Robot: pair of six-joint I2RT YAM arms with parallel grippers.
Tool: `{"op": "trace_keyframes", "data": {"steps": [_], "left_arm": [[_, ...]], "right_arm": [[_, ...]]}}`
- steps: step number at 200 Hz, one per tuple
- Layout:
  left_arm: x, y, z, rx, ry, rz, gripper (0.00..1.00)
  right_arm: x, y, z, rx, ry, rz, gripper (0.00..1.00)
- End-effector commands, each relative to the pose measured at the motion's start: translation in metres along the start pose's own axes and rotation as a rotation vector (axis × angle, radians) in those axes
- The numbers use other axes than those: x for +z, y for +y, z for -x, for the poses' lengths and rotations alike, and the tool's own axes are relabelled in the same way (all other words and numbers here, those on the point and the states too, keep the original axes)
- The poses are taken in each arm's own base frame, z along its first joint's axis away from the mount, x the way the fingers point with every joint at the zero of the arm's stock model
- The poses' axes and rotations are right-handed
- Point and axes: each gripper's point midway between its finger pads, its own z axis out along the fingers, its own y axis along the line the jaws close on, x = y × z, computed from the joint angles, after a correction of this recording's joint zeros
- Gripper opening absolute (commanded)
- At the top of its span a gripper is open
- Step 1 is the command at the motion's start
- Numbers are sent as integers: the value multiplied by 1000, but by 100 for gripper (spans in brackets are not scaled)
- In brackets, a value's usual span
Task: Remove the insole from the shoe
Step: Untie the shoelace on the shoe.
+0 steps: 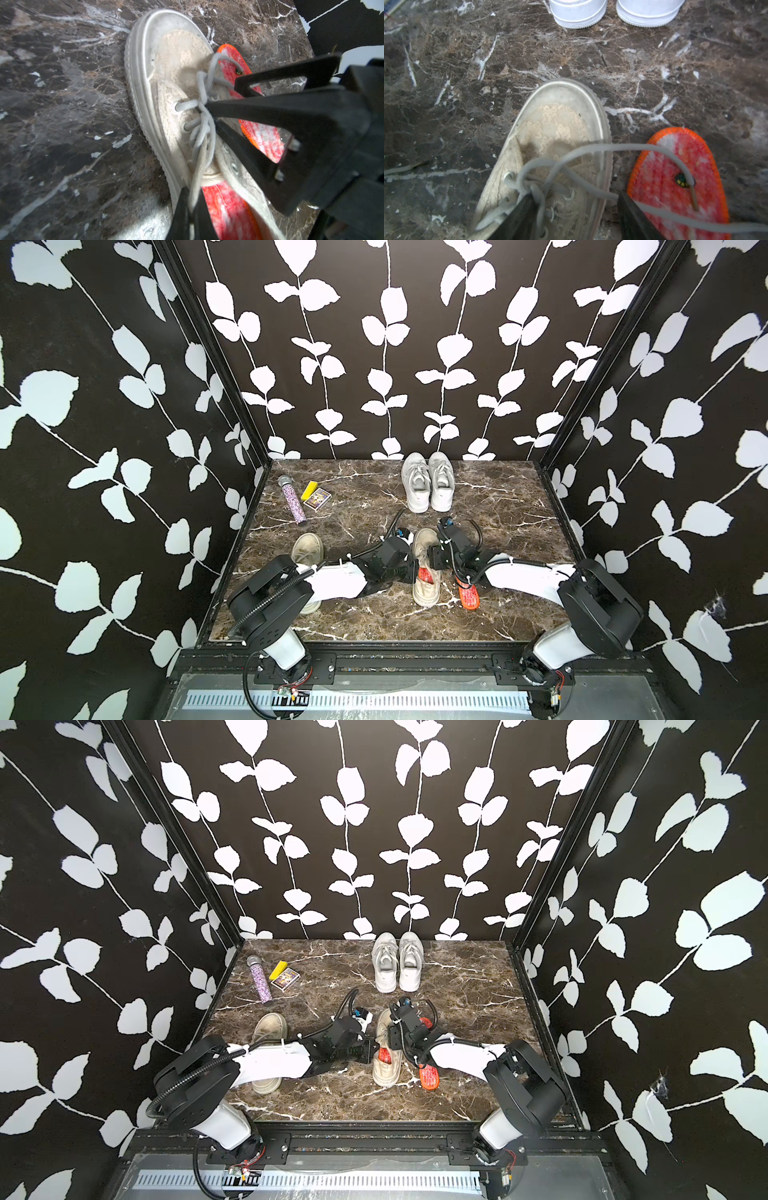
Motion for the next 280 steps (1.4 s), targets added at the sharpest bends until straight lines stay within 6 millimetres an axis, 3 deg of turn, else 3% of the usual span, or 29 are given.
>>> {"op": "trace_keyframes", "data": {"steps": [1, 24, 47, 80, 101, 108, 138, 161, 178, 189, 223, 257, 280], "left_arm": [[-8, -35, 32, 2, -82, -116, 0], [-10, -38, 33, 3, -83, -125, 0], [-12, -37, 33, 4, -86, -123, 0], [-13, -36, 30, 6, -83, -120, 0], [-13, -33, 28, 3, -81, -115, 0], [-13, -32, 27, 1, -83, -113, 0], [-13, -27, 24, -3, -78, -100, 0], [-13, -27, 23, 0, -75, -98, 0], [-13, -27, 23, 5, -73, -94, 0], [-13, -28, 24, 9, -74, -94, 0], [-10, -28, 26, 12, -71, -92, 0], [-9, -27, 24, 10, -65, -87, 0], [-8, -28, 24, 11, -65, -91, 0]], "right_arm": [[9, 14, 3, -44, 21, 19, 69], [24, 10, -2, -58, 58, -30, 72], [23, 1, 6, -43, 23, -85, 73], [10, -5, 31, -8, -91, -120, 76], [3, -22, 40, 27, -145, -202, 78], [-11, -28, 54, 44, -196, -222, 79], [-25, -59, 59, 102, -224, -277, 82], [-31, -72, 54, 126, -208, -274, 82], [-35, -65, 49, 107, -187, -213, 82], [-35, -50, 44, 90, -155, -123, 82], [-47, -23, 16, 72, -75, 24, 80], [-48, -14, -8, 39, 3, 32, 78], [-41, -11, -12, 31, 15, 32, 76]]}}
